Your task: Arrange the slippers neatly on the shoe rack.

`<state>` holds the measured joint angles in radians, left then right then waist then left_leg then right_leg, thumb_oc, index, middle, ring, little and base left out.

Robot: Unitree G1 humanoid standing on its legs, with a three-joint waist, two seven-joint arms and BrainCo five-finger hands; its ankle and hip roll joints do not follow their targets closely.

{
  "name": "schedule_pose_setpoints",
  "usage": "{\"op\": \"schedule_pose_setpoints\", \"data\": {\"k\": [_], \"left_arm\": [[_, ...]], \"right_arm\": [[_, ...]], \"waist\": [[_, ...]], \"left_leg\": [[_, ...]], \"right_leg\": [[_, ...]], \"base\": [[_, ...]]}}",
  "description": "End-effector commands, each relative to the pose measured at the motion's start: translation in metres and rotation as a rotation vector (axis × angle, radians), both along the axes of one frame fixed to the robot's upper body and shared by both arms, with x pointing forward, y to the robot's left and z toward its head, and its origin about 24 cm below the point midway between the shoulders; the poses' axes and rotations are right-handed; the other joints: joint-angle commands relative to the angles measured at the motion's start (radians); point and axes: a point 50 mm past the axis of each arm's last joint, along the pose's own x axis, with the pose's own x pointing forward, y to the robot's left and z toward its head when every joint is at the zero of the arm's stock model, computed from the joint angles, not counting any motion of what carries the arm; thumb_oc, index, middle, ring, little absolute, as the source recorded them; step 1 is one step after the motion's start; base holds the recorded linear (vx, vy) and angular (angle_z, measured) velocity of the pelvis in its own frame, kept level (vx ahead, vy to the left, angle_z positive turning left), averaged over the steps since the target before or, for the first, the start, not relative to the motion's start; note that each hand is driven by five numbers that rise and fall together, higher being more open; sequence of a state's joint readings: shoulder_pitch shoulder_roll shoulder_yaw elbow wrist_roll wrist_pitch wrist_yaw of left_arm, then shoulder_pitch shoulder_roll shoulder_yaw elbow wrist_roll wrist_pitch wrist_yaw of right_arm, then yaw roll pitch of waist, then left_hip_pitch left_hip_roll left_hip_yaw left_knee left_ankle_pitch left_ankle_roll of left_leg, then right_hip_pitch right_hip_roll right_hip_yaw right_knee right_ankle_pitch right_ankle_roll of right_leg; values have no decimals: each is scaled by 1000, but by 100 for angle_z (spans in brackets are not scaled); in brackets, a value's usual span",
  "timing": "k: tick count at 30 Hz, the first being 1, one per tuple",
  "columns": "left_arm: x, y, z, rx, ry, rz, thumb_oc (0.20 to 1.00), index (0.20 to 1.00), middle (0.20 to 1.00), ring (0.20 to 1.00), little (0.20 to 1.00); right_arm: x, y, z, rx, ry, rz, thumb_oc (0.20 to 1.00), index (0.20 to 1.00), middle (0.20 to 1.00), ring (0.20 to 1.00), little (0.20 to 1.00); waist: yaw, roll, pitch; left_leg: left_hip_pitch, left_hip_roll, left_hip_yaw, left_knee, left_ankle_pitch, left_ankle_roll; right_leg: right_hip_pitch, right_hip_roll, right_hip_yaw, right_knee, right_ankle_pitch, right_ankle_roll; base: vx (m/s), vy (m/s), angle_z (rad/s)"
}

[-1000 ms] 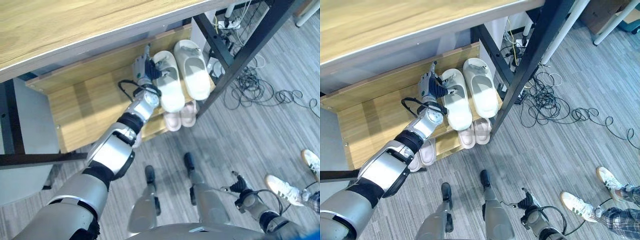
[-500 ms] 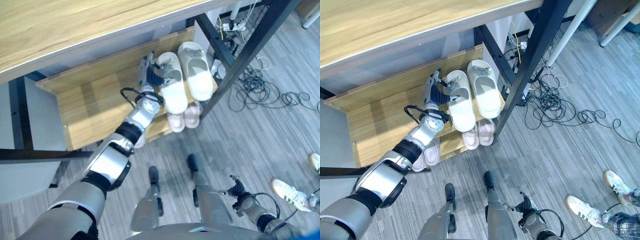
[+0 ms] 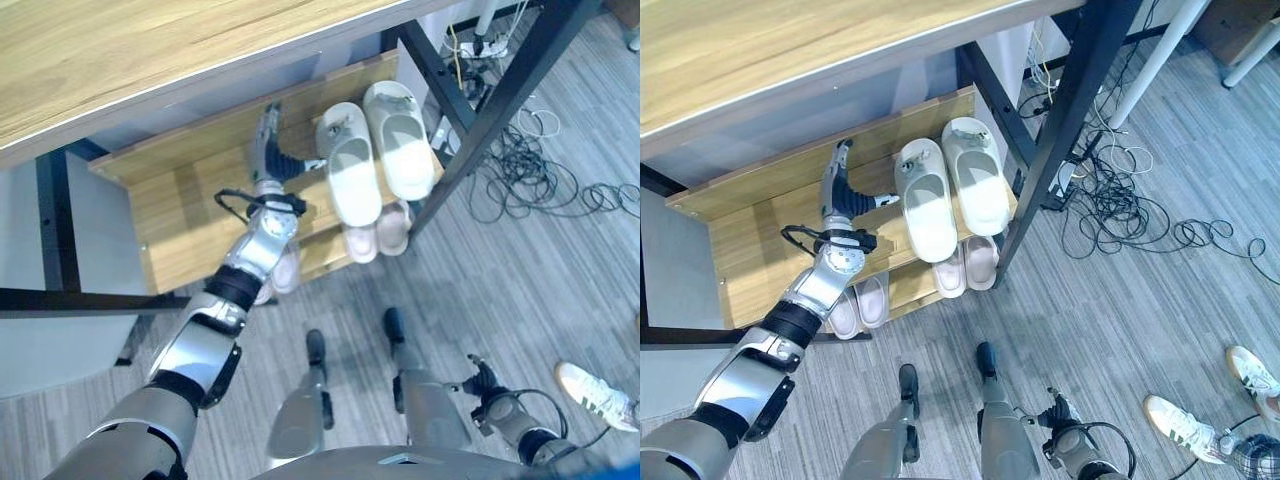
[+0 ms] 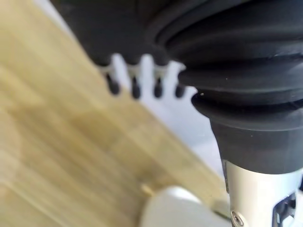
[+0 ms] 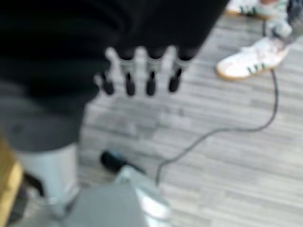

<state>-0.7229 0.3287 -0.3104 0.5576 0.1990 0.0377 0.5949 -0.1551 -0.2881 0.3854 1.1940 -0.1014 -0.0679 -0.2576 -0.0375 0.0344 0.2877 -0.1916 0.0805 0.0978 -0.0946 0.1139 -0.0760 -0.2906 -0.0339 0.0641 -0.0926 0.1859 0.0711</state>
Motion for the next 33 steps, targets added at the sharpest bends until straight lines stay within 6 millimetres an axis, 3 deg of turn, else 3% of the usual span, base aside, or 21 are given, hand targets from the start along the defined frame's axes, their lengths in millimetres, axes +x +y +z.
{"op": "schedule_pose_setpoints", "data": {"k": [1, 8, 16, 22, 33], "left_arm": [[-7, 13, 22, 97, -145, 24, 1000, 1000, 1000, 1000, 1000], [-23, 22, -6, 203, -90, 27, 1000, 1000, 1000, 1000, 1000], [-40, 6, -10, 327, -118, -73, 1000, 1000, 1000, 1000, 1000], [-40, -10, -13, 291, -110, -122, 1000, 1000, 1000, 1000, 1000], [-34, -30, -20, 271, -77, -148, 1000, 1000, 1000, 1000, 1000]], "right_arm": [[1, -1, 2, 14, -19, 1, 1000, 1000, 1000, 1000, 1000], [2, 0, 2, 21, -28, -7, 1000, 1000, 1000, 1000, 1000], [8, 4, 4, 24, -50, -8, 1000, 1000, 1000, 1000, 1000], [18, 9, 9, 33, -86, 2, 1000, 1000, 1000, 1000, 1000], [20, 11, 9, 36, -87, 7, 1000, 1000, 1000, 1000, 1000]], "waist": [[11, 6, 10], [26, 1, 15], [44, -5, 23], [47, -8, 30], [43, -8, 38]], "left_leg": [[-100, -11, -86, 66, -33, 19], [-108, -13, -94, 69, -32, 19], [-116, -18, -101, 76, -36, 21], [-117, -18, -107, 78, -35, 23], [-117, -19, -109, 80, -33, 25]], "right_leg": [[-30, -24, -52, 166, -201, 25], [-32, -25, -59, 170, -203, 24], [-33, -26, -66, 180, -208, 23], [-33, -26, -69, 182, -208, 21], [-42, -23, -64, 190, -211, 18]], "base": [[0, 0, 0], [-10, -2, 2], [-5, -5, 5], [0, 0, 0], [0, 0, 0]]}}
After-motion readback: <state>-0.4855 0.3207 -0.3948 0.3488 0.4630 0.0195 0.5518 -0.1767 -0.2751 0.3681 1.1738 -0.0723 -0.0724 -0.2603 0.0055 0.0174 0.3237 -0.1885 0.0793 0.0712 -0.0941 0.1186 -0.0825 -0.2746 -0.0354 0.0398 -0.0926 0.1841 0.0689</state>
